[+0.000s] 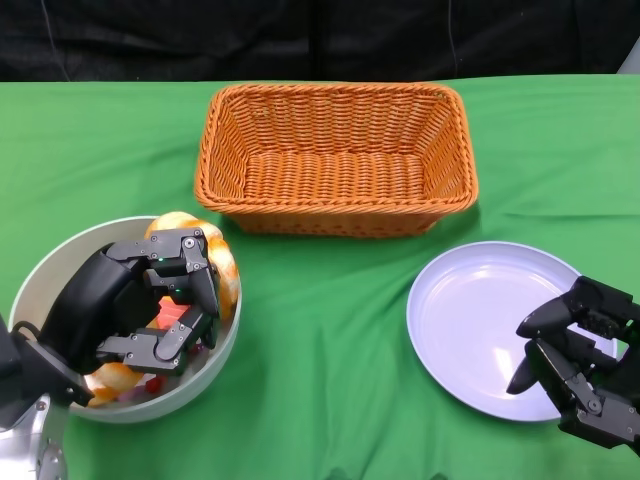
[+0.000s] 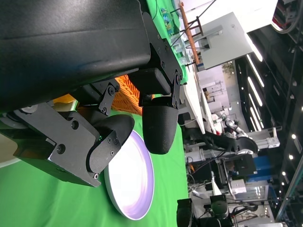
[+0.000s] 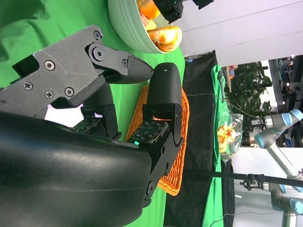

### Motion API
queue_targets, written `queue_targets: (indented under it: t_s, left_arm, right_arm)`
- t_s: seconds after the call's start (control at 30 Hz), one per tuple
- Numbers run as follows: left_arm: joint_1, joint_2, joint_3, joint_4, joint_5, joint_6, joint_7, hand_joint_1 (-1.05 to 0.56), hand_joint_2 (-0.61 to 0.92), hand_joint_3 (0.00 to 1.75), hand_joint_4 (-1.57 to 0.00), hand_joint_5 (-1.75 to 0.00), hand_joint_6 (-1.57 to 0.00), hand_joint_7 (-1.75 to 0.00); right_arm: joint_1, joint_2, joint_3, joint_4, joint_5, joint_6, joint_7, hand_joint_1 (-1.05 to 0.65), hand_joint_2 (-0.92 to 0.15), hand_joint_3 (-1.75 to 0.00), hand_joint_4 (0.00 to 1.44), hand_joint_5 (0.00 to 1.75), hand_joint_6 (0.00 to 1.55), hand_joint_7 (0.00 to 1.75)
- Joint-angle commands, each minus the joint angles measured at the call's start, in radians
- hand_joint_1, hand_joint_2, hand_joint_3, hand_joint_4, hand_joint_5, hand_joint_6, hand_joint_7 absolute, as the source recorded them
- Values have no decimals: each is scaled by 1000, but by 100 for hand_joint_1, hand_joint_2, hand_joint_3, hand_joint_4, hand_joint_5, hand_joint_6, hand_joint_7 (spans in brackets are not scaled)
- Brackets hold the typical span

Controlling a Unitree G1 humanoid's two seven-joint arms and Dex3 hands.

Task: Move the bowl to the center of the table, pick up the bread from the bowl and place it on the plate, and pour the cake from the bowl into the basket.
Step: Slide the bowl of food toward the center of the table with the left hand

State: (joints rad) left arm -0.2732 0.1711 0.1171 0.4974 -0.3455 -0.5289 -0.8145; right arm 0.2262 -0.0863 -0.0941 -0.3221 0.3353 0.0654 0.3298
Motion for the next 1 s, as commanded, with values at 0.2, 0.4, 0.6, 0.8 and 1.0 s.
queue_targets:
  t_s: [0.2,0.4,0.6,0.8,1.0]
  left_arm:
    - [3,13,0,18,9,-18,0,0,51,129,-78,-175,-74,-147]
    - [0,13,-2,28,7,-31,-1,0,51,129,-78,-175,-75,-147]
    - [10,15,-6,15,9,-29,2,1,50,129,-78,-175,-75,-147]
    - [10,15,-7,18,7,-30,1,0,50,129,-78,-175,-75,-146]
    - [4,12,-7,37,14,-46,1,1,49,131,-79,-175,-75,-146]
  right_arm:
    - [-6,-14,-10,20,-5,-23,4,-15,-63,-74,74,145,80,107]
    - [-6,-14,-7,28,-9,-36,5,-15,-62,-76,74,145,80,107]
    - [1,-11,2,31,-19,-41,1,-14,-65,-72,75,142,80,104]
    - [1,-9,3,31,-19,-39,2,-14,-67,-71,74,141,80,104]
    - [-5,-4,4,48,-10,-50,7,-12,-66,-73,74,143,79,105]
